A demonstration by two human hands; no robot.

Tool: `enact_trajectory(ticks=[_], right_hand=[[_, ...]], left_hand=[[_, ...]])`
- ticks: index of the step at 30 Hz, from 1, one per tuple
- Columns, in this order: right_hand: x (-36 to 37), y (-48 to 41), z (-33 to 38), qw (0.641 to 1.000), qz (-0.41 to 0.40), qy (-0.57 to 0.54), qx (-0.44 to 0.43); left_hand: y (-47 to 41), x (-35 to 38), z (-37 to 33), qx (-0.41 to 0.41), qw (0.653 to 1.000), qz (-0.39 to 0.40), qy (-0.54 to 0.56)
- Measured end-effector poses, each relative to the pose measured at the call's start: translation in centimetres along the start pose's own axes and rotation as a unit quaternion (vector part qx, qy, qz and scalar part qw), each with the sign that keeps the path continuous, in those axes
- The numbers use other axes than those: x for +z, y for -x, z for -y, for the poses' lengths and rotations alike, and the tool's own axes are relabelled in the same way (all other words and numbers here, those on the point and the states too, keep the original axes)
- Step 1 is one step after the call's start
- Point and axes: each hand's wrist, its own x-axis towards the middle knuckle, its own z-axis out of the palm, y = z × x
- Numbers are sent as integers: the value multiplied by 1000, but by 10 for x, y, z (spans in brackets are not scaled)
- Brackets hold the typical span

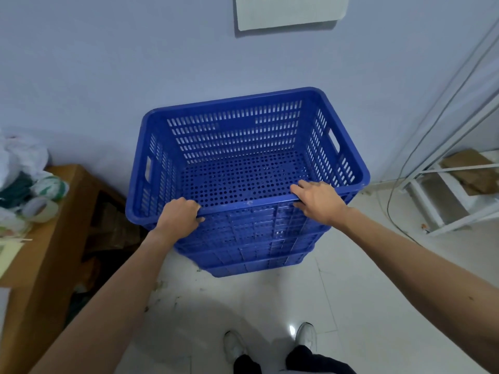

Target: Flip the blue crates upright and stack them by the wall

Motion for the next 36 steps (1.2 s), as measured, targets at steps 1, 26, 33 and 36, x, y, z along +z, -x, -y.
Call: enact_trajectory(ticks=[1, 26, 33, 36], right_hand=[[-1, -1, 0, 1000, 1, -1, 3], [-4, 6, 4, 1000, 4, -23, 21], [-4, 41, 15, 997, 61, 35, 44], [-12, 63, 22, 995, 61, 53, 50]], left_hand=[[0, -1, 0, -4, 1000, 2, 2], [48, 7, -106, -163, 982, -28, 92], [77, -18, -101, -107, 988, 25, 106], [96, -30, -104, -104, 984, 55, 133]])
